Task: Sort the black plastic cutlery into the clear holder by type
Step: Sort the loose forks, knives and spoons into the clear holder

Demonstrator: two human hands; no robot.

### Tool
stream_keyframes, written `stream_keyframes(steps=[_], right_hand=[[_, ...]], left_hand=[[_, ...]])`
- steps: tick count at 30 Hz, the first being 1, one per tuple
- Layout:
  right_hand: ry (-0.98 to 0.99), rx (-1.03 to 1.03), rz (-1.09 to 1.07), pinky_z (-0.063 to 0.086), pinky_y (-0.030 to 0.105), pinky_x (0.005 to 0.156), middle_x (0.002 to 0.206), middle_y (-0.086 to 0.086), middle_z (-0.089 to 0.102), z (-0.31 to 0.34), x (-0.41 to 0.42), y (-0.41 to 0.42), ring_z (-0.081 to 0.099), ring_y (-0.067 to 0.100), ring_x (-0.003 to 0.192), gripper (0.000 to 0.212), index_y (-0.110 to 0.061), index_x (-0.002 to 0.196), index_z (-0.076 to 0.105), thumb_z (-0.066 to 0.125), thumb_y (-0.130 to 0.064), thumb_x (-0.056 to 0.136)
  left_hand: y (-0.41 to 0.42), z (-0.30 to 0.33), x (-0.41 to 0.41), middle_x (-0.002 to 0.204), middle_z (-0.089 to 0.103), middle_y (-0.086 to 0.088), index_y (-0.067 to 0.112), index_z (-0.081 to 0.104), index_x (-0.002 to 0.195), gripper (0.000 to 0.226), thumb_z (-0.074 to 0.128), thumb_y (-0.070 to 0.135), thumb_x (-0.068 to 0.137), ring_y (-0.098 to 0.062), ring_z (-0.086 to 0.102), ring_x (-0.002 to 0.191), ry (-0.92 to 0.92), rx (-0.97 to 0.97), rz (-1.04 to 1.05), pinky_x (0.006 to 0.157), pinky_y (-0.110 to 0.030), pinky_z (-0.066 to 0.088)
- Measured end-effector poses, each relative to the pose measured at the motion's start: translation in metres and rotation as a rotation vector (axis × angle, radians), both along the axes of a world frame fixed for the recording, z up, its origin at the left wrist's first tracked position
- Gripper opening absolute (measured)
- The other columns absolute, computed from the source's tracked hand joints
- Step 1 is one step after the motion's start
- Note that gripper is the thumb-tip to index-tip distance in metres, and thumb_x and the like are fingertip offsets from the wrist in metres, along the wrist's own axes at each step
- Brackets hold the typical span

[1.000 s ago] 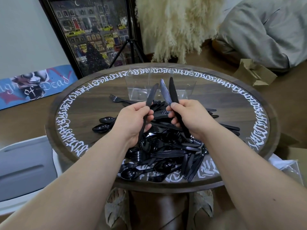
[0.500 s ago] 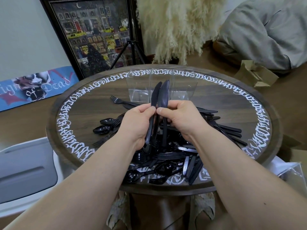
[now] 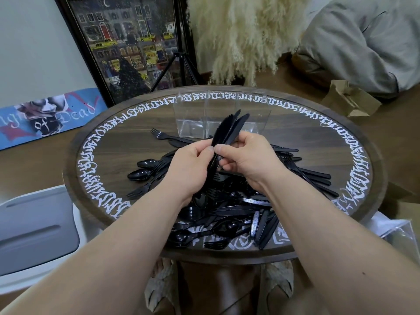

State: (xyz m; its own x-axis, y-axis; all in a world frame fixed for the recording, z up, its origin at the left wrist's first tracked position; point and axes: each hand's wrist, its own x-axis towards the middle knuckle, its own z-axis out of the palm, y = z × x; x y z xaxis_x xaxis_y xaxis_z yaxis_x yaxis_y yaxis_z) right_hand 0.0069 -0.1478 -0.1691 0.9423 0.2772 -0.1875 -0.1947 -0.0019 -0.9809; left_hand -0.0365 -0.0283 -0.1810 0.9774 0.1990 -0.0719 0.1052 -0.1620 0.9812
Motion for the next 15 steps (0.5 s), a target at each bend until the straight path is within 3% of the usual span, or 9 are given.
stream_keyframes(steps=[4, 8, 15], right_hand=[[0.054, 0.051, -0.028, 0.052, 0.021, 0.054, 0.067, 0.007, 0.063, -0.0003, 0.0038, -0.0004, 0.060, 0.011, 0.052, 0.014, -0.004, 0.080, 0.060, 0.058, -0.006, 0.093], [0.044, 0.028, 0.026, 0.052, 0.020, 0.056, 0.067, 0.007, 0.063, -0.0014, 0.0056, -0.0037, 0.060, 0.012, 0.057, 0.009, 0.000, 0.086, 0.063, 0.058, -0.004, 0.092], [0.033, -0.032, 0.100, 0.049, 0.017, 0.052, 0.073, 0.010, 0.060, 0.0037, 0.0005, -0.0023, 0.057, 0.010, 0.056, 0.009, -0.004, 0.089, 0.062, 0.060, 0.005, 0.088]], left_hand=[[0.0019, 0.0005, -0.0007, 0.073, 0.066, 0.008, 0.036, 0.069, 0.095, 0.030, 0.046, 0.016, 0.098, -0.004, 0.061, 0.062, 0.015, 0.009, -0.028, 0.058, -0.021, 0.048], [0.0058, 0.0012, -0.0031, 0.078, 0.065, 0.004, 0.035, 0.068, 0.103, 0.032, 0.043, 0.015, 0.100, -0.005, 0.062, 0.064, 0.044, 0.014, -0.081, 0.055, -0.017, 0.047], [0.0079, 0.0009, -0.0021, 0.077, 0.064, 0.006, 0.016, 0.069, 0.105, 0.030, 0.039, 0.012, 0.100, -0.002, 0.058, 0.060, 0.072, 0.027, -0.082, 0.055, -0.017, 0.044]])
